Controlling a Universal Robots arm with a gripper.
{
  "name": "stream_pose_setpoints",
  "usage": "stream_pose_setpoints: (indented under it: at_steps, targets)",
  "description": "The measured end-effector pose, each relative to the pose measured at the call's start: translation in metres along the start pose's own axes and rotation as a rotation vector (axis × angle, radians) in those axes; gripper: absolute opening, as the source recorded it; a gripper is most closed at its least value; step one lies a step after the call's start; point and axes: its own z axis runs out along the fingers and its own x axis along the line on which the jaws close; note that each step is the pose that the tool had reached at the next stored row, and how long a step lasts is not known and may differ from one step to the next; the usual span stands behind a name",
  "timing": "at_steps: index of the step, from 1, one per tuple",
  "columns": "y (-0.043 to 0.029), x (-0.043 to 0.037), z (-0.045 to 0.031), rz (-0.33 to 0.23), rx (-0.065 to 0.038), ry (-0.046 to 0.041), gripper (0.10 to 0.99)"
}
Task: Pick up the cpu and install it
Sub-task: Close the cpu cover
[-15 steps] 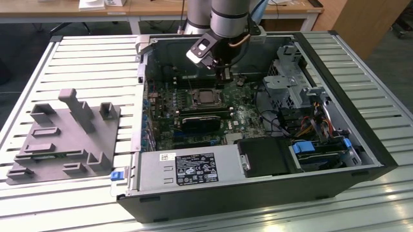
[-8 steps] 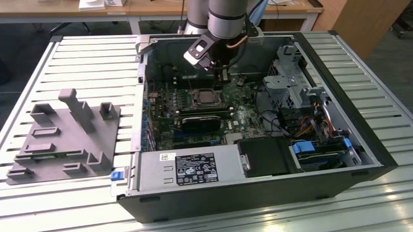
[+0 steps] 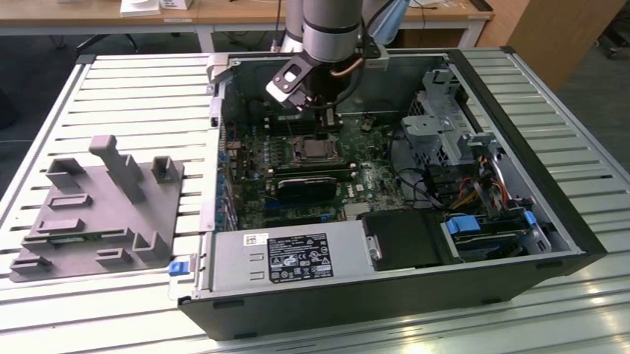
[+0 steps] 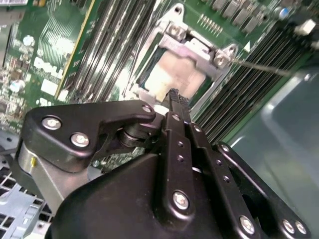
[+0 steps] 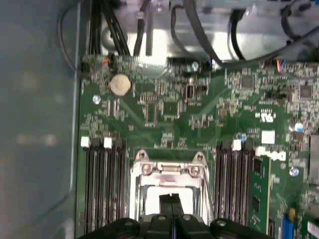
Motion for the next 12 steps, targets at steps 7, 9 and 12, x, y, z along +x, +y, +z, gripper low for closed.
stream_pose_setpoints:
  at_steps: [7,9,12]
  targets:
    - [-0.0093,0.0,0.0058,0.0,0.0,0.0,0.106]
    - [-0.0142,0.0001,0.0077,0.0,0.0,0.0001,0.106]
    - [-0.0222,0.0003,0.0105,0.0,0.0,0.0,0.106]
